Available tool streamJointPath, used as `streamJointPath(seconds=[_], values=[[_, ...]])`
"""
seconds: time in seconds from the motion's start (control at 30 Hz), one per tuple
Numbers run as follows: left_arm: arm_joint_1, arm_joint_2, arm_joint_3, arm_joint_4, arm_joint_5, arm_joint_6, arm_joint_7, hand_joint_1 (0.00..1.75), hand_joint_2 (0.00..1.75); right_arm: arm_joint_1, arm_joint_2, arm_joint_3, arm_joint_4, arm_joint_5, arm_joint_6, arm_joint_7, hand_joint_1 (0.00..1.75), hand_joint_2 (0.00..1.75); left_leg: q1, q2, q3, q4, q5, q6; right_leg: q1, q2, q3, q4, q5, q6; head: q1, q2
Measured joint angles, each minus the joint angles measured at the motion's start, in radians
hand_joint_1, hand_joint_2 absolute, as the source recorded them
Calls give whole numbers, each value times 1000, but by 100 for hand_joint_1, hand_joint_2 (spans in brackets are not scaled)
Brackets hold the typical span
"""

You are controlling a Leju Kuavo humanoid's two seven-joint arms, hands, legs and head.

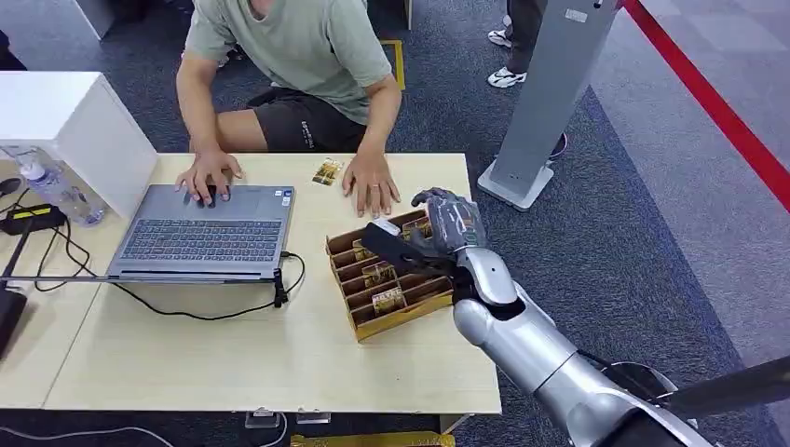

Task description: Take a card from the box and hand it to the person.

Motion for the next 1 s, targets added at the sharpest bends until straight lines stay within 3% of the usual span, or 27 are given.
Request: streamJointPath(seconds=[1.0], values=[[0,0,0,0,20,2,0,0,0,-16,32,0,74,-3,17,-24,87,175,0,0,0,0,0,0,0,0,0,0,0,0,0,0]])
